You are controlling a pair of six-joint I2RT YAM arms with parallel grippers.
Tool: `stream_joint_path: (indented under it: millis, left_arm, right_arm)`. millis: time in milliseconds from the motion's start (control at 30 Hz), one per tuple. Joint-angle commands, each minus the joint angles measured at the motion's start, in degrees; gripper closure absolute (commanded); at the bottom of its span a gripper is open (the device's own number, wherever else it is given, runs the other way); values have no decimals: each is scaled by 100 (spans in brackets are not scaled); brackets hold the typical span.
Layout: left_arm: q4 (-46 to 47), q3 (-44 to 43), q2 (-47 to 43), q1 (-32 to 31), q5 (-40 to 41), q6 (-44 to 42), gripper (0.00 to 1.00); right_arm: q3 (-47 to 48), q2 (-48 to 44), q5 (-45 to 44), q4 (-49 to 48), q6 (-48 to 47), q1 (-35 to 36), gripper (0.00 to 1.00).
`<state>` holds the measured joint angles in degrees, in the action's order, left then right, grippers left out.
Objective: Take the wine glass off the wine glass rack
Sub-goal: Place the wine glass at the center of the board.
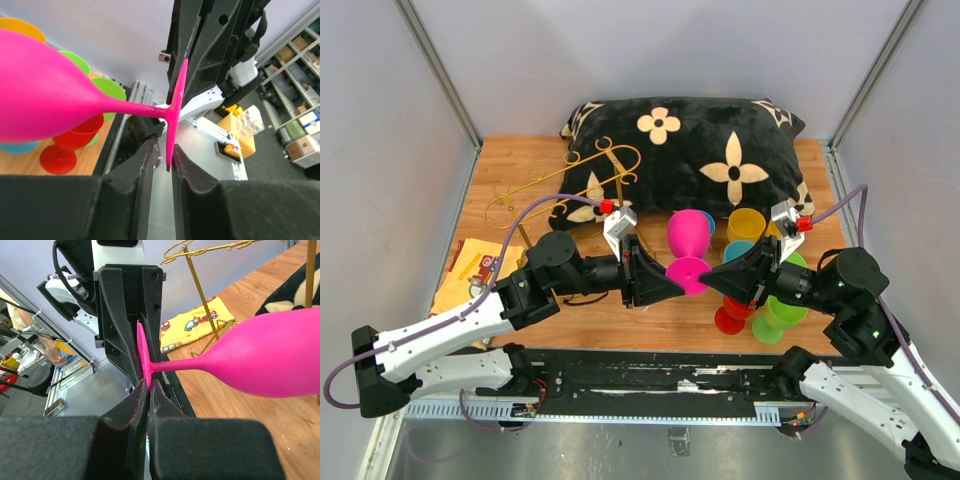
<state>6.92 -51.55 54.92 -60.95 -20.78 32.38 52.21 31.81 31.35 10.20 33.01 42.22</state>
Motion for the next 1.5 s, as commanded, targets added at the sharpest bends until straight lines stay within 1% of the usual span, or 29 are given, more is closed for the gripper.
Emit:
stream_joint_path:
  millis: [0,100,167,233,300,333,400,467,500,567,633,700,800,933,1033,1100,1167,1267,1333,1400,1433,1467]
  left_arm:
    - [737,84,33,-74,-87,280,83]
    - [696,149,-28,-84,13,207,93]
    - [716,255,-130,-83,81,111,99]
    - [738,371,-244,-98,37,-81,100]
    - [656,464,-332,-113,-122,-417,100]
    - [530,476,-353,-137,-249,-654,99]
    - [139,479,-403,-259,-532,-1419,100]
    - [-217,625,-535,-469,-572,-2325,100]
    - [-279,790,-620,-524,-681,-2698,100]
    - [-394,1053,-802,-601,-1016,-3406,100]
    - [-544,1166,-922,-622,-1038,-3734,99]
    - [-771,1203,-984,-627,-1210,-4077,99]
    - [-1205,1167,-992,-622,-1453,-4334,100]
    - [-1329,1196,-1101,-621,-1534,-4422,100]
    - [-1317,1242,-1240,-625,-1493,-4482,99]
    - [-1366,1241,-1308,-621,-1430,-4531,100]
    - [-1451,1215,-1348,-622,-1366,-4589,99]
    - [-1557,1203,-1386,-624,-1104,-4615,100]
    - [-1649,1204,-1403,-621,-829,-4662,99]
    - [-1749,1206,-1412,-622,-549,-4691,98]
    - [-1787,1200,-1418,-626,-449,-4718,94]
    - [-1816,1193,-1422,-622,-338,-4733,92]
  right_arm:
    - [46,-29,184,-350,-72,-4,98]
    - [105,-59,83,-208,-199,-3,92]
    - [166,-82,-37,-77,-310,-1,85]
    - [225,-101,-225,71,-417,-3,63]
    - [344,-154,-592,307,-587,-7,46]
    - [430,-171,-923,481,-667,-1,40]
    - [670,-173,-1738,1085,-775,-3,31]
    - [962,-54,-2554,1650,-769,-3,28]
    - [1081,42,-2821,1894,-717,-3,28]
    - [1285,300,-2994,2265,-661,-8,26]
    - [1415,572,-2907,2515,-503,-23,25]
    - [1407,795,-2506,2509,-372,-137,24]
    - [1244,943,-1488,2229,-155,-531,22]
    - [1093,1292,228,1911,-21,-1043,18]
    - [983,1524,839,1781,66,-1083,18]
    - [837,1584,1304,1519,198,-1084,19]
    - [692,1627,1700,1203,324,-1082,23]
    - [580,1687,2391,824,451,-1083,34]
    - [542,1664,2753,559,550,-1080,43]
    - [535,1609,2915,431,568,-1077,59]
    - [543,1575,2939,421,540,-1079,68]
    - [545,1540,2923,422,517,-1080,78]
